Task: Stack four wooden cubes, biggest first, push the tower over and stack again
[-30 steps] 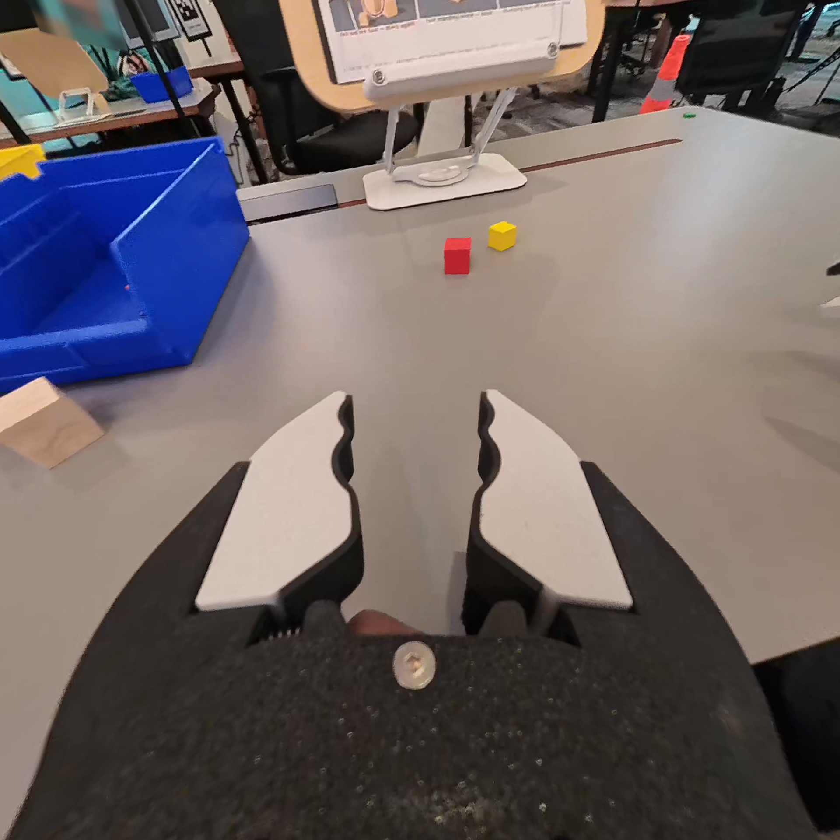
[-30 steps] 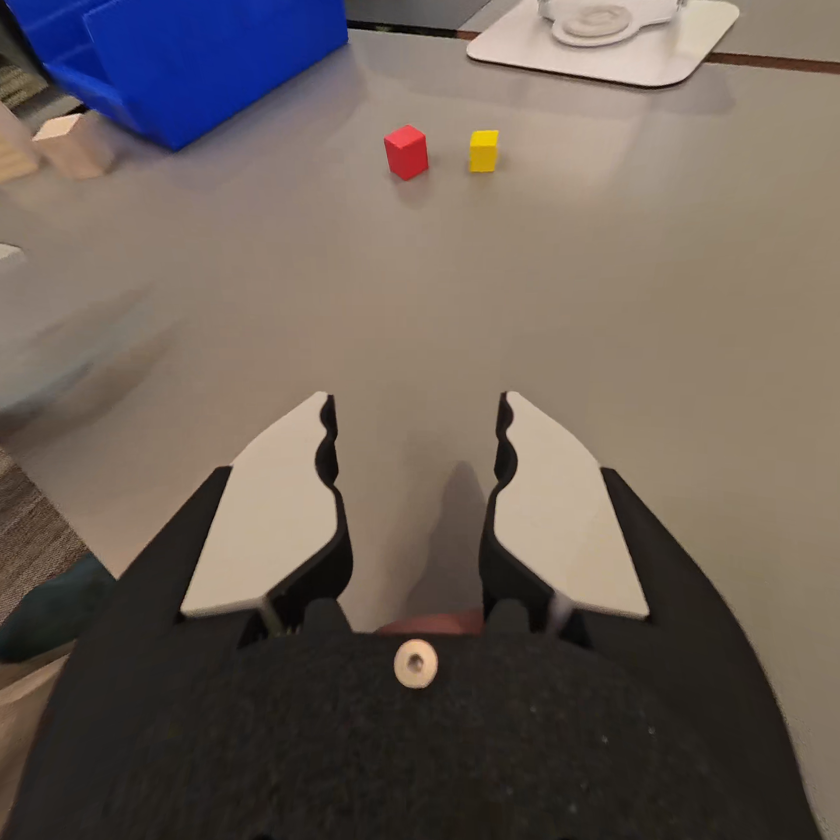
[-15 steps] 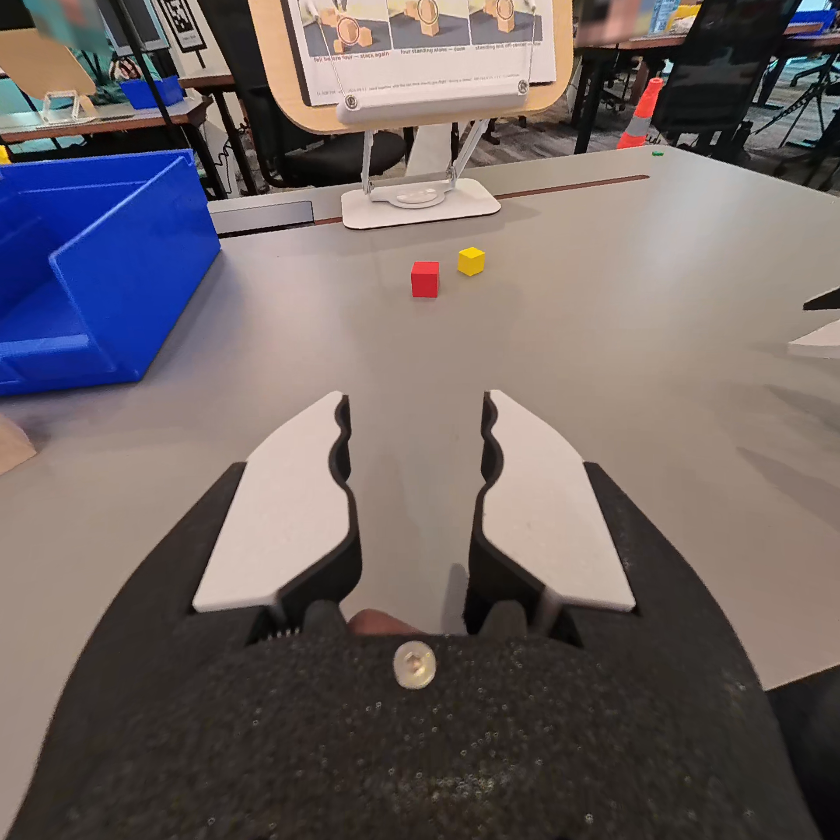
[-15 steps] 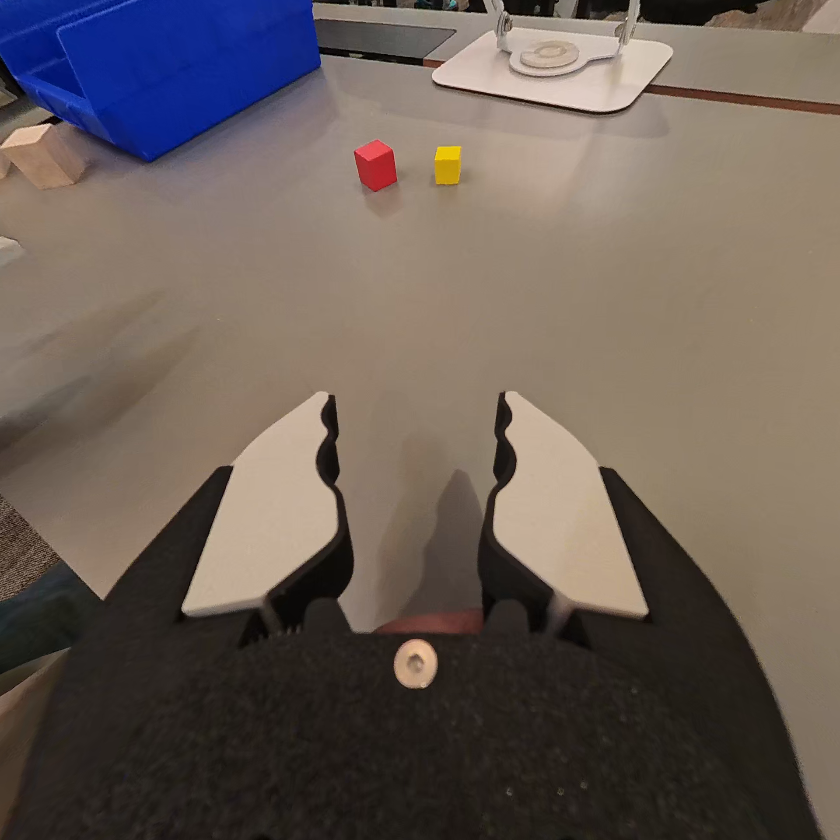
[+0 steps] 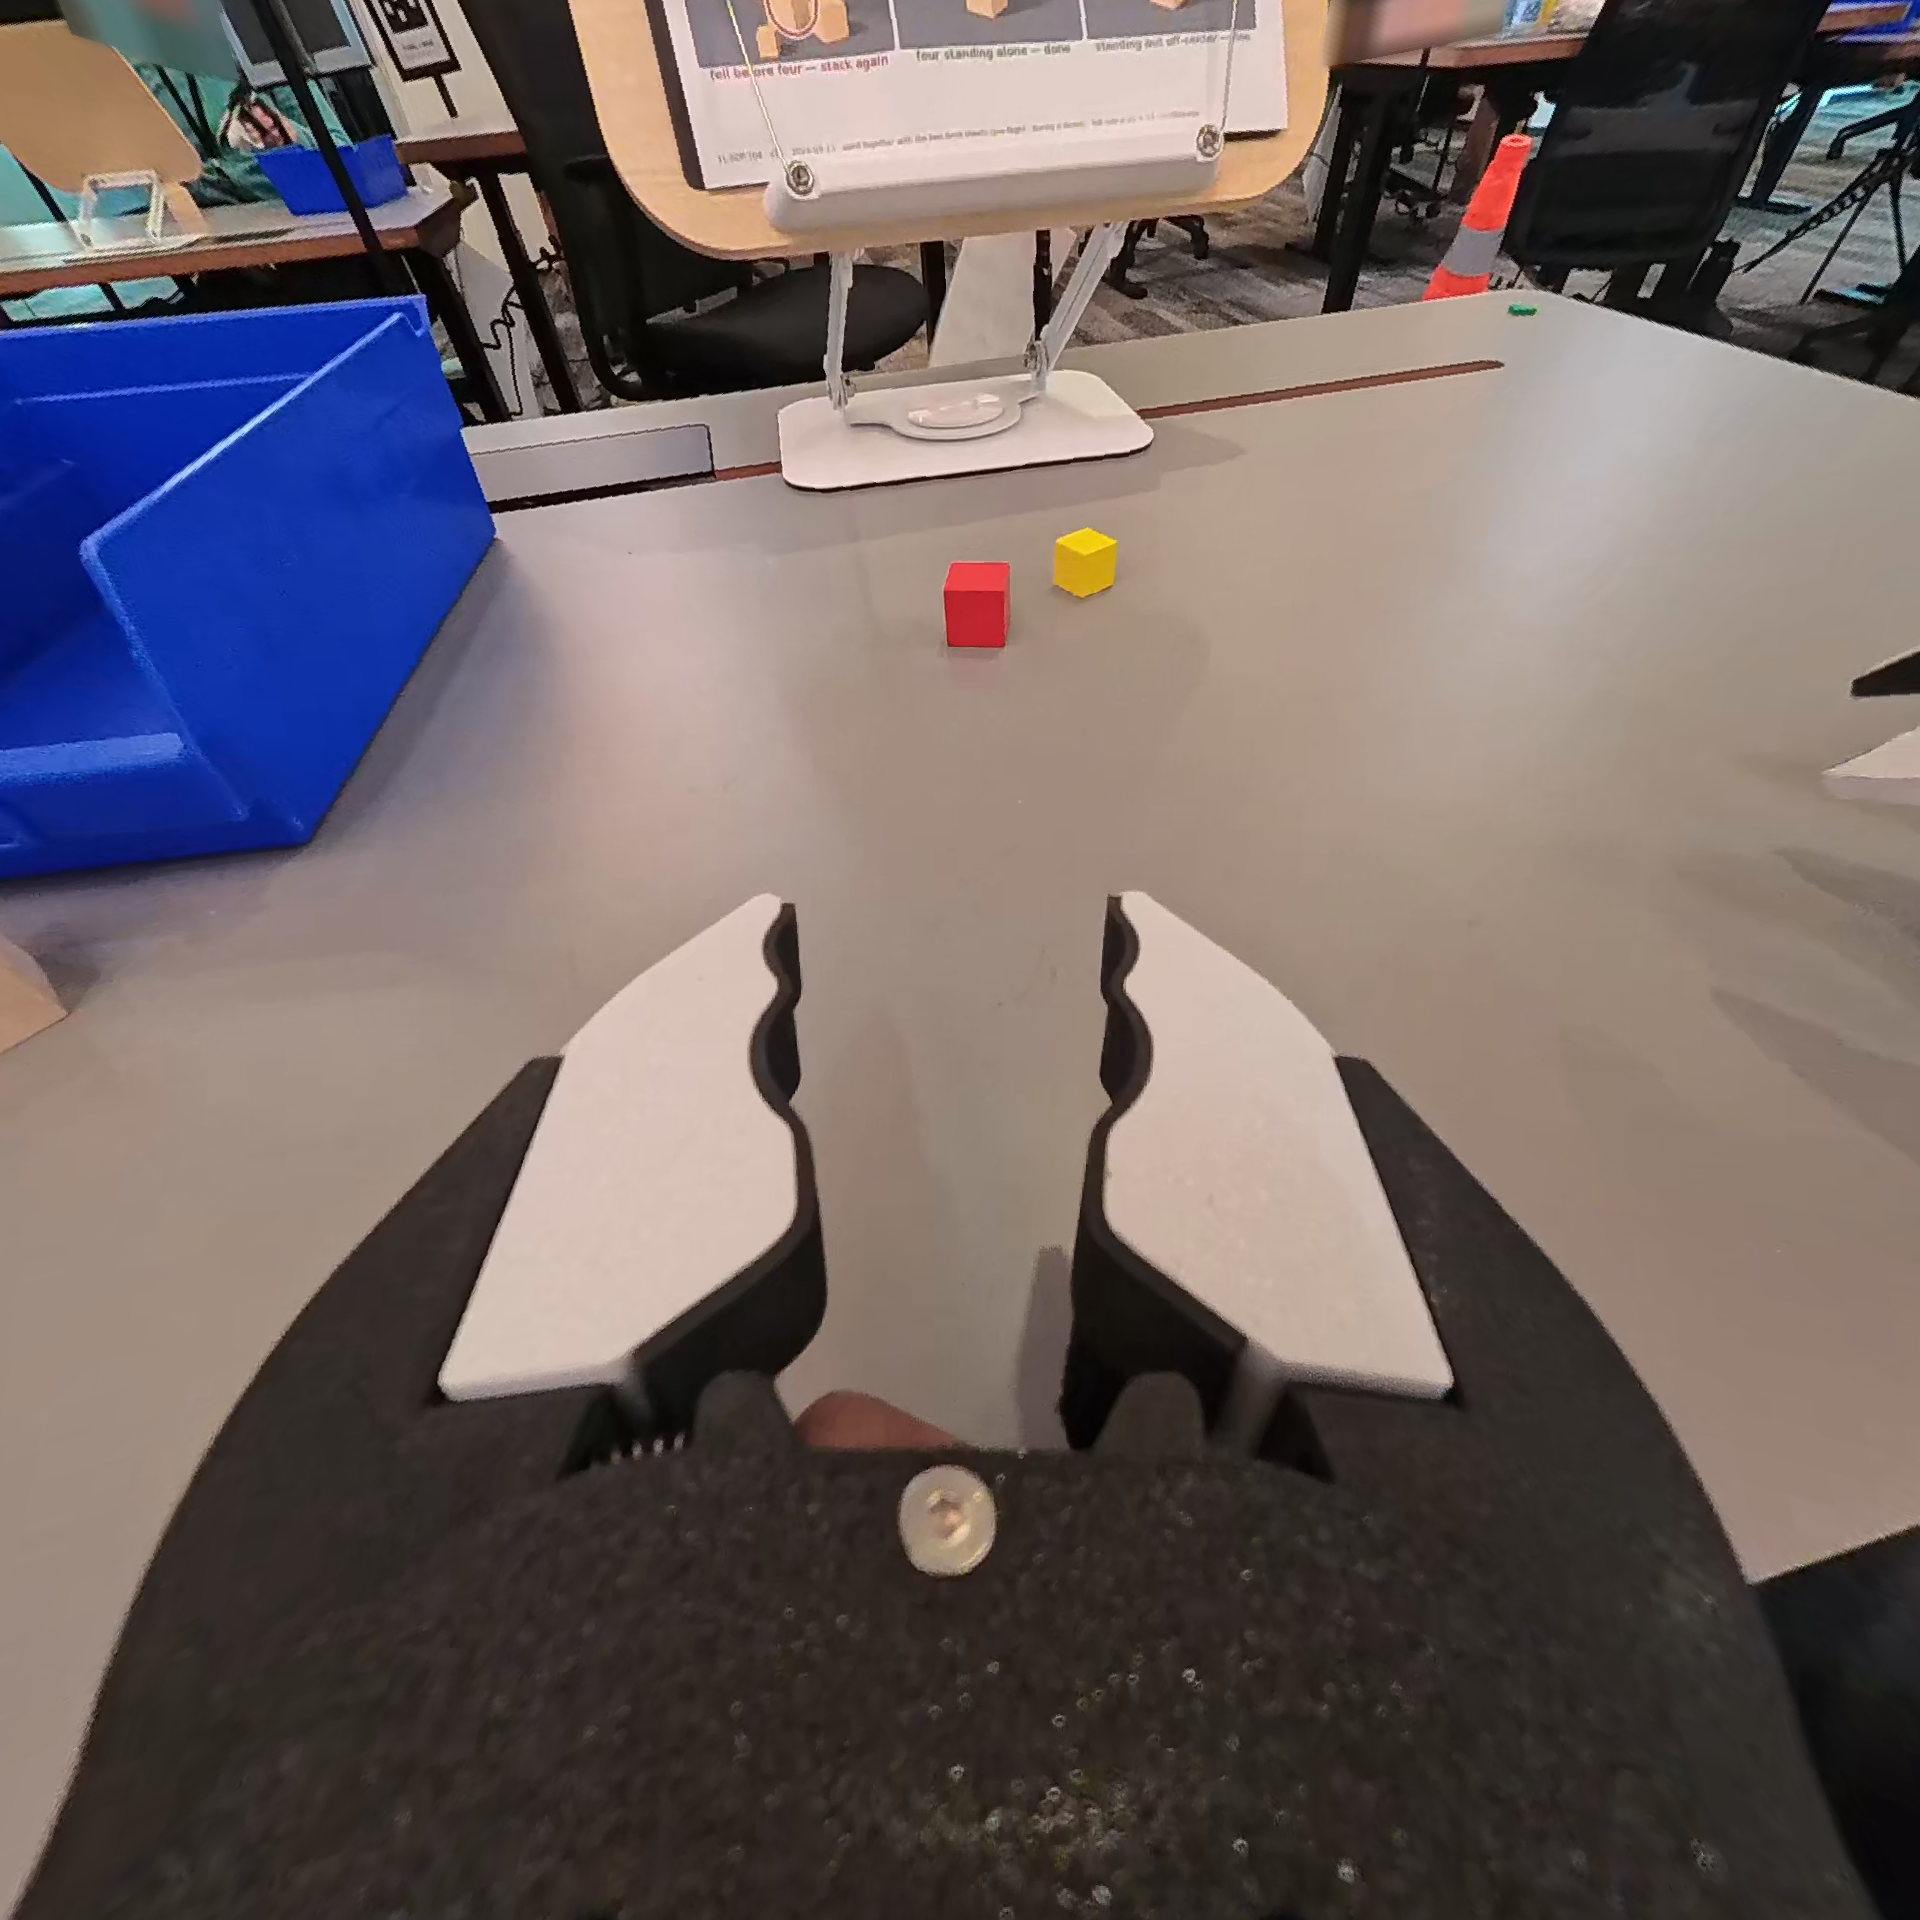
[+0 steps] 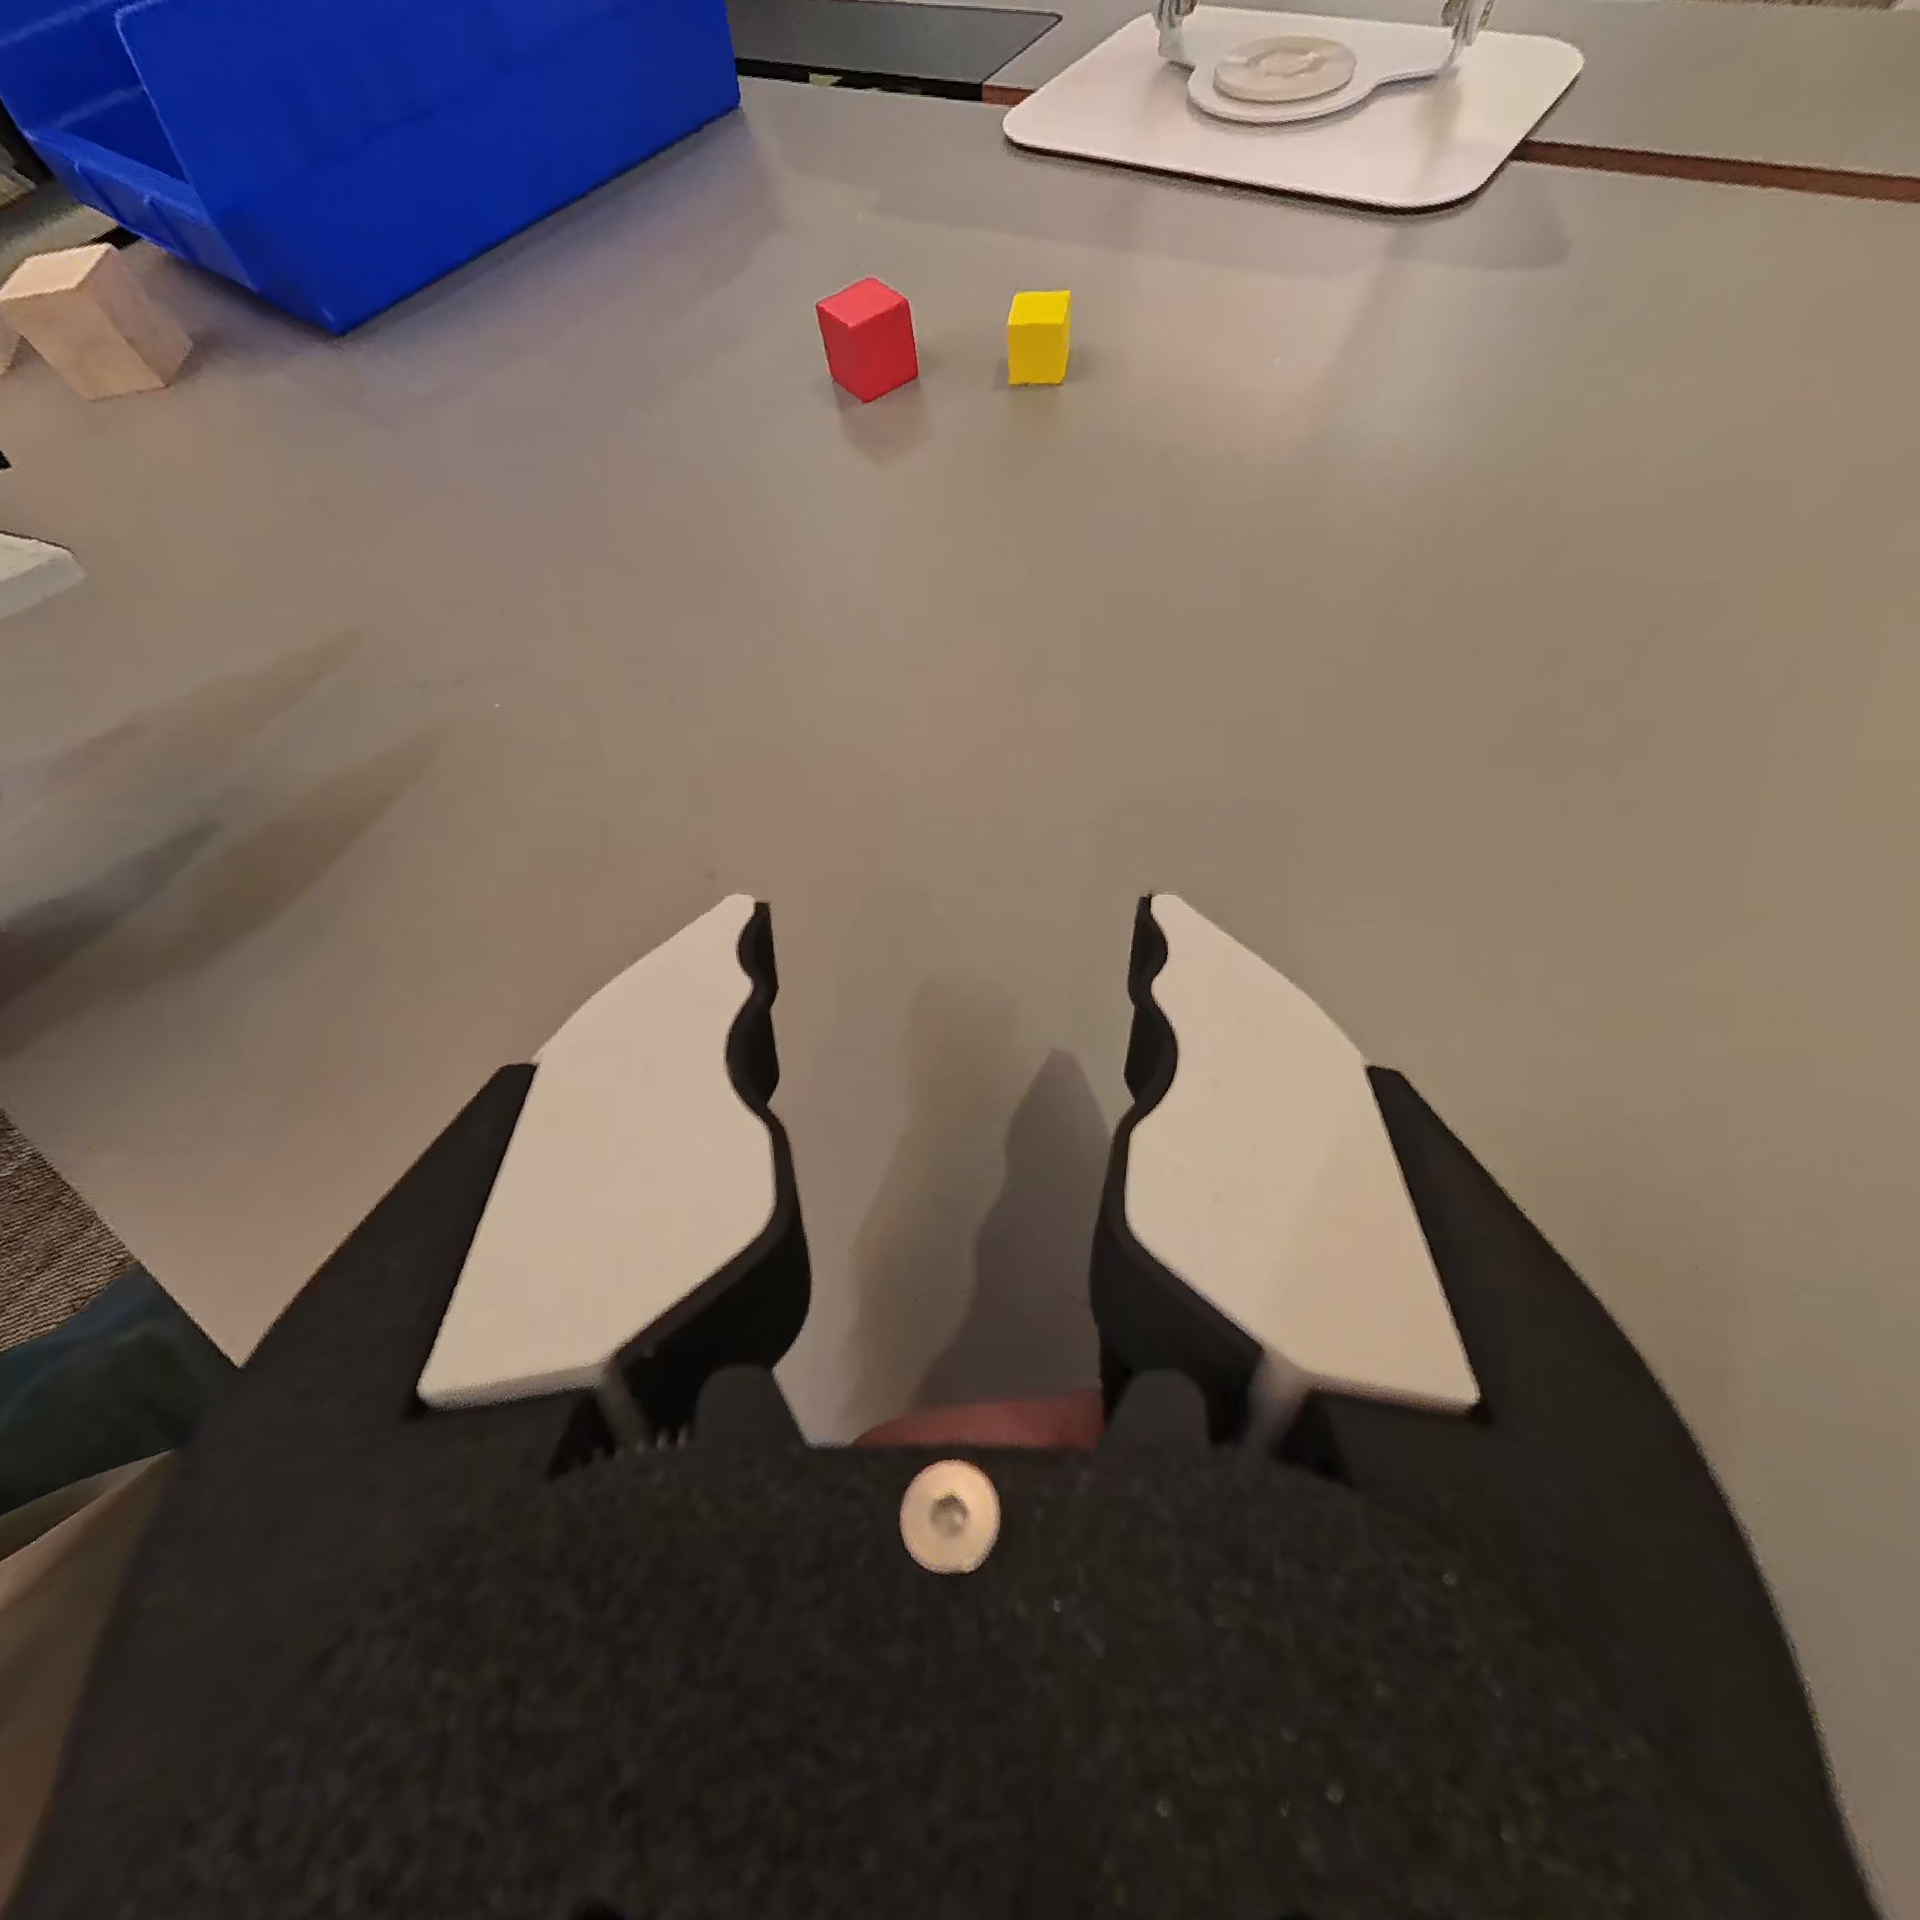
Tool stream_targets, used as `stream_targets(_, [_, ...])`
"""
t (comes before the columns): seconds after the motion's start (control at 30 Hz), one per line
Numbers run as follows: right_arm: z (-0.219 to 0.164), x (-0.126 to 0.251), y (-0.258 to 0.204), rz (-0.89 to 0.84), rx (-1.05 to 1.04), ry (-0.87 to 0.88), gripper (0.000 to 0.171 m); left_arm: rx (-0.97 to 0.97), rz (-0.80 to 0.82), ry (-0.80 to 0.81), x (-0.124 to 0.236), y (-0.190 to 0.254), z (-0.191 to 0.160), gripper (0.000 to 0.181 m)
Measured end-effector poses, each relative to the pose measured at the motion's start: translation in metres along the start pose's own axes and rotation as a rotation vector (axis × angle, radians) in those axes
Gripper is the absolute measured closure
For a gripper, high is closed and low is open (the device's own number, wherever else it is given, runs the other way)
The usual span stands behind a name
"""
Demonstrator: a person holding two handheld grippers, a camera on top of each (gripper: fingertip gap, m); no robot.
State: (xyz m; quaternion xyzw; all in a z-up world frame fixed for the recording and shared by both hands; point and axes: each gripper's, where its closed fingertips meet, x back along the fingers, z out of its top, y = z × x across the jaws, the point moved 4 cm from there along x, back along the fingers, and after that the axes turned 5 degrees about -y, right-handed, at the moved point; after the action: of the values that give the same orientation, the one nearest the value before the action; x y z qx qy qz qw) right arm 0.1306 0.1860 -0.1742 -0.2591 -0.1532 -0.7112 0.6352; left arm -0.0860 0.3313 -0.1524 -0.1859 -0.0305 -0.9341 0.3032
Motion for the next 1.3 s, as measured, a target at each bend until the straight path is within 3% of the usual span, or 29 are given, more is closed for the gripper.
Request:
stream_targets(0.43, [-0.002,-0.002,-0.004,0.017,0.006,-0.015,0.108,0.007,0.022,-0.015,0.0,-0.003,-0.002,0.125])
stream_targets(0.57, [-0.003,-0.003,-0.005,0.028,0.003,-0.017,0.109,0.114,0.238,-0.016,0.009,-0.039,-0.002,0.121])
stream_targets(0.8, [-0.003,-0.003,-0.005,0.047,-0.01,-0.018,0.109,0.216,0.453,0.012,0.036,-0.094,-0.004,0.122])
stream_targets(1.13, [-0.004,-0.003,-0.005,0.085,-0.031,-0.021,0.111,0.241,0.641,-0.078,0.069,-0.163,-0.031,0.119])
stream_targets(1.3, [-0.004,-0.003,-0.004,0.091,-0.033,-0.024,0.111,0.154,0.668,-0.1,0.079,-0.192,-0.038,0.119])
